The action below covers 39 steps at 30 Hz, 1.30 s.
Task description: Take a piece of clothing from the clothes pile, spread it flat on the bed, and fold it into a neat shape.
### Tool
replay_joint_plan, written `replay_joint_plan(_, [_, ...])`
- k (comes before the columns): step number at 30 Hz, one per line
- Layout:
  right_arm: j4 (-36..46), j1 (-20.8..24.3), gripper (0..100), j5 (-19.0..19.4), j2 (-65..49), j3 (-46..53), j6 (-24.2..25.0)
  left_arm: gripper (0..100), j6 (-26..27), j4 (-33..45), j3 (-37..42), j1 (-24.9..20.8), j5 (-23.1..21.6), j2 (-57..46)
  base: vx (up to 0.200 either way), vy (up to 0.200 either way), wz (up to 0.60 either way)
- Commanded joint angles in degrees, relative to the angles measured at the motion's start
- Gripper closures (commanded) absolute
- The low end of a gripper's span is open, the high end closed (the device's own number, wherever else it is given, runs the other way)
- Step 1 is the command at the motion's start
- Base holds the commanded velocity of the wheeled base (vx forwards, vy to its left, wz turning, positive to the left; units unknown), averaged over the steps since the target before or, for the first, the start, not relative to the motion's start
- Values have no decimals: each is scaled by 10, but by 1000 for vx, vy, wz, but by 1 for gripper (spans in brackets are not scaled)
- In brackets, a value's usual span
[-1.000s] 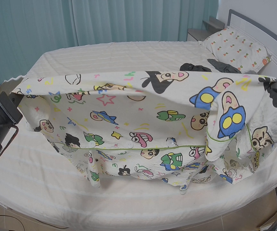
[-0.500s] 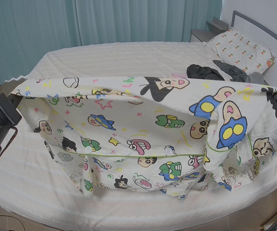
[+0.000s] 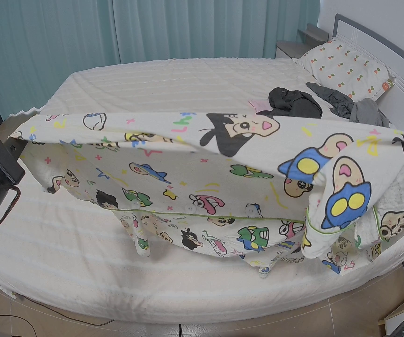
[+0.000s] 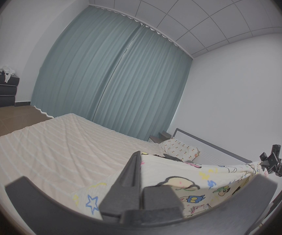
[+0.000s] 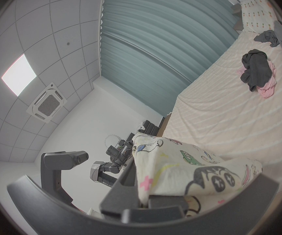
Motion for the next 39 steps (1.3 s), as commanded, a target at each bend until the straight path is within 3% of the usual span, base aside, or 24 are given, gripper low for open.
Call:
replay_joint_plan(1, [0,0,100,0,-13,-1,0,100,0,5,1,0,1,-13,0,0,0])
replay_joint_plan(9, [-2,-4,100,-2,11,20,-2,100,-2,135,3,0,1,-35,0,0,0])
replay_joint_plan(14, [-2,-8,100,-6,29,36,-21,100,-3,166,11,0,4,-28,0,0,0])
replay_joint_plan(28, [-5,-46,100,-9,134,57,-79,100,-40,123,-22,19,-3,135,0,0,0])
replay_joint_plan(31, [-18,-51,100,-12,160,59,-86,100,-50,96,-38,20,-3,176,200,0,0])
replay_joint_plan(39, [-122,-52,100,-53,291,53,-87,100,-57,48,-124,34,-8,331,200,75,0])
